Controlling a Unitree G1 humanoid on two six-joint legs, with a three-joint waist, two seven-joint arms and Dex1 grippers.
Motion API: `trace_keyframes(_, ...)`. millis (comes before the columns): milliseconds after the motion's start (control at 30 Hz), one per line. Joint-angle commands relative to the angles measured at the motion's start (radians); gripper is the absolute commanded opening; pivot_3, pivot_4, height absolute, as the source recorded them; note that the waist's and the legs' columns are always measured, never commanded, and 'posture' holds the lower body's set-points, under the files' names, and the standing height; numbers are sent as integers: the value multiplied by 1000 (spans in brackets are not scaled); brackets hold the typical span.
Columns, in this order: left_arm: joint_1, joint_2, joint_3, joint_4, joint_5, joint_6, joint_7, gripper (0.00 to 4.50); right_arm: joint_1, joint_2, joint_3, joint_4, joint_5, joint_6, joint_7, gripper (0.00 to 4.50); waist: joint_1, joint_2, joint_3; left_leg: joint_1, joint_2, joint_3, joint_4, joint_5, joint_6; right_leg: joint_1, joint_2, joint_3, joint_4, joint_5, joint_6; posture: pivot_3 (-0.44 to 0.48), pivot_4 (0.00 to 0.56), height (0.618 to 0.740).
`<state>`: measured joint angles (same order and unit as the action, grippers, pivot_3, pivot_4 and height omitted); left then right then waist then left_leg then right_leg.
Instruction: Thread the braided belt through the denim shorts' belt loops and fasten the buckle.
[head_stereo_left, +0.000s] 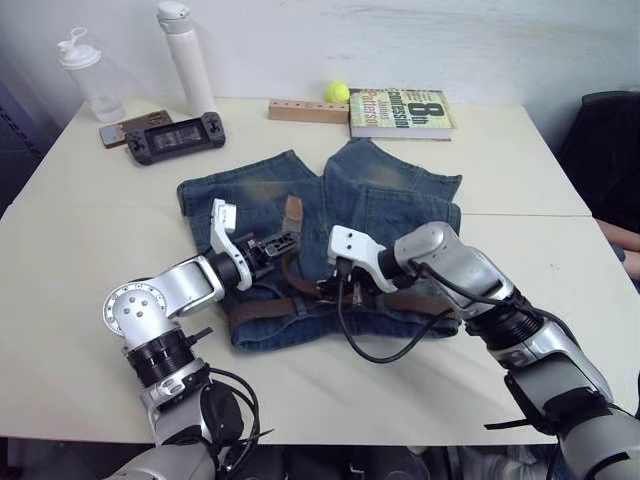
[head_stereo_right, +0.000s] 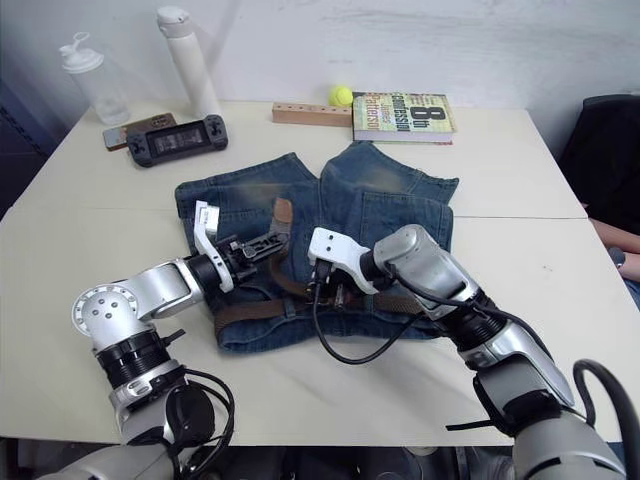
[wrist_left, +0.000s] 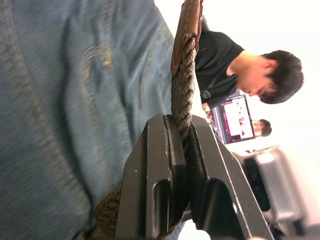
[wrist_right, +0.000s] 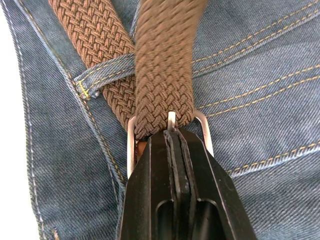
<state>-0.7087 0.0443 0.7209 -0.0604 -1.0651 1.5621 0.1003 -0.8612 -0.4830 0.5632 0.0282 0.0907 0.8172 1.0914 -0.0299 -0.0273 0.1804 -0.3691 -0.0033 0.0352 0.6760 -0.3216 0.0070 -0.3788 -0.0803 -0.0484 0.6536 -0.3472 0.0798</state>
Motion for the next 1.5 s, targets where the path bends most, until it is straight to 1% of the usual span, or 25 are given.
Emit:
trace_keyframes(33, -69, 12, 17, 14, -58, -19, 6, 0, 51, 15, 143, 88, -92, 39, -27, 66, -2, -1, -1, 6, 0, 0, -3, -1, -1, 4, 0, 0, -2, 0, 0, 0, 150, 738)
trace_keyframes(133, -146, 30, -36, 82, -36, -30, -25, 0, 62, 38, 180, 107, -132, 6, -36, 66, -3, -3, -2, 13, 0, 2, -9, -1, -2, 6, 0, -1, -2, 0, 0, 0, 150, 738)
trace_keyframes(200, -185, 39, -84, 132, -20, -36, -56, 0, 81, 46, 195, 116, -152, -18, -35, 66, -4, -3, -2, 15, 0, 1, -10, -1, -3, 6, 1, -1, -2, 0, 0, 0, 150, 738)
trace_keyframes(333, -263, 74, -195, 253, 39, -84, -150, 0, 113, 47, 212, 131, -201, -80, -35, 66, -6, -5, -4, 19, 0, 1, -11, -2, -5, 6, 1, -2, -1, 0, -1, 0, 150, 738)
trace_keyframes(433, -349, 95, -309, 372, 105, -147, -275, 0, 138, 36, 233, 121, -226, -106, -15, 66, -4, -5, -4, 24, 0, 2, -12, -3, -8, 6, 1, -3, 0, 1, -2, 0, 150, 738)
trace_keyframes(500, -406, 105, -381, 453, 155, -201, -365, 0, 151, 34, 244, 109, -238, -112, -1, 66, -2, -5, -4, 28, 0, 2, -12, -4, -9, 10, 1, -4, -1, 0, -3, 0, 150, 738)
trace_keyframes(533, -430, 110, -412, 485, 178, -223, -406, 0, 157, 34, 246, 104, -241, -112, 6, 66, -1, -5, -4, 31, 0, 2, -13, -7, -14, 13, 1, -4, -1, 0, -4, 0, 150, 738)
trace_keyframes(600, -494, 112, -475, 571, 231, -278, -499, 0, 171, 34, 249, 85, -253, -111, 14, 66, 1, -4, -4, 35, 0, 1, -13, -9, -17, 17, 1, -4, -2, -1, -5, 0, 150, 738)
trace_keyframes(700, -591, 101, -557, 703, 305, -359, -641, 0, 192, 31, 251, 59, -265, -107, 30, 66, 2, 0, -7, 34, 0, 0, -14, -10, -17, 18, 1, -5, -5, -1, -5, 0, 150, 738)
trace_keyframes(800, -671, 80, -628, 826, 387, -444, -766, 0, 203, 29, 250, 44, -277, -106, 42, 66, 4, 2, -8, 34, 0, 0, -14, -10, -17, 18, 1, -6, -6, -1, -4, 0, 150, 738)
trace_keyframes(867, -708, 68, -669, 893, 441, -495, -842, 0, 206, 25, 251, 37, -288, -122, 47, 66, 4, 5, -10, 34, 0, 0, -14, -10, -17, 19, 1, -6, -7, -1, -4, 0, 150, 738)
trace_keyframes(933, -740, 45, -689, 972, 491, -558, -887, 0, 211, 24, 249, 30, -297, -145, 51, 66, 5, 7, -11, 34, 0, 0, -14, -11, -15, 20, 1, -6, -8, -1, -4, 0, 150, 738)
trace_keyframes(1000, -752, 28, -699, 1013, 523, -586, -917, 0, 213, 27, 240, 29, -305, -159, 43, 66, 6, 8, -12, 34, 0, 0, -14, -12, -15, 20, 0, -6, -9, -1, -4, 0, 150, 738)
trace_keyframes(1067, -755, 21, -702, 1025, 544, -590, -949, 0, 214, 32, 217, 29, -304, -163, 30, 66, 5, 8, -12, 34, 0, 0, -14, -12, -14, 20, 0, -6, -9, -1, -4, 0, 150, 738)
trace_keyframes(1200, -706, 33, -681, 974, 547, -532, -973, 0, 223, 43, 108, 2, -267, -157, -15, 66, 5, 8, -12, 34, 0, -1, -14, -12, -14, 20, 0, -6, -9, -1, -4, 0, 150, 738)
trace_keyframes(1233, -683, 43, -676, 947, 542, -504, -969, 0, 230, 42, 77, -4, -253, -152, -17, 66, 5, 8, -11, 34, 0, -1, -14, -12, -14, 20, 0, -6, -9, -1, -4, 0, 150, 738)
trace_keyframes(1367, -537, 111, -667, 745, 520, -354, -930, 0, 268, 23, -80, -60, -167, -116, -28, 66, 6, 11, -8, 32, 0, -1, -15, -12, -13, 19, -1, -6, -10, -1, -4, 0, 150, 738)
trace_keyframes(1433, -489, 137, -629, 688, 519, -311, -880, 0, 296, 10, -152, -108, -117, -100, -34, 66, 13, 11, -7, 28, 0, -2, -15, -11, -11, 15, -1, -6, -10, -1, -4, 0, 150, 738)
trace_keyframes(1500, -456, 148, -613, 639, 518, -285, -852, 0, 314, 2, -192, -138, -86, -91, -44, 66, 21, 12, -7, 15, 0, -3, -13, -8, -6, 2, -1, -6, -9, 0, -4, 0, 150, 738)
